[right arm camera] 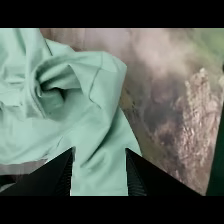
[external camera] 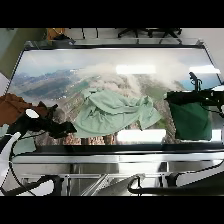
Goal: Fold the shirts.
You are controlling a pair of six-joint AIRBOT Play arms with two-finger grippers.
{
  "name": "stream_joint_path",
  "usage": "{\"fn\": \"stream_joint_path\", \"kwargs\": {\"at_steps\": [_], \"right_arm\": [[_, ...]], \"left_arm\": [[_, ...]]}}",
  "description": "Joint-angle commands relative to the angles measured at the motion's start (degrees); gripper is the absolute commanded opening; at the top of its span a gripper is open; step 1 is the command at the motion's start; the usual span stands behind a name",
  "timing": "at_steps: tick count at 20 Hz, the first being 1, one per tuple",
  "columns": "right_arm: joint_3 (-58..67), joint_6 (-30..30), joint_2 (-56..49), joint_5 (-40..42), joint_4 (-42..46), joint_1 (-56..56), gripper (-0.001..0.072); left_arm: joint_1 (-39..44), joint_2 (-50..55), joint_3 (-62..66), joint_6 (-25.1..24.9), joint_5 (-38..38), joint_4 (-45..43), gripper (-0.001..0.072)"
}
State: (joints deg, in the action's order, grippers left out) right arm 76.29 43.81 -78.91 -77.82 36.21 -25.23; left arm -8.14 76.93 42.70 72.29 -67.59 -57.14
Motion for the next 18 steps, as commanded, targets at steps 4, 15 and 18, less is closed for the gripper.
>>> {"fn": "stream_joint_path", "kwargs": {"at_steps": [4, 15, 18], "right_arm": [[-0.6, -0.6, -2.7, 0.0, 0.0, -0.2, 0.0381], [-0.6, -2.7, -8.0, 0.0, 0.3, 4.2, 0.0392], [-0.6, -2.5, -9.9, 0.0, 0.3, 5.1, 0.0392]], "left_arm": [[4.9, 3.8, -2.8, -6.0, 8.4, 10.4, 0.069], [6.3, 8.2, 4.9, -5.9, 2.0, 2.8, 0.0017], [0.4, 4.9, 4.9, -3.7, 1.7, -1.8, 0.0017]]}}
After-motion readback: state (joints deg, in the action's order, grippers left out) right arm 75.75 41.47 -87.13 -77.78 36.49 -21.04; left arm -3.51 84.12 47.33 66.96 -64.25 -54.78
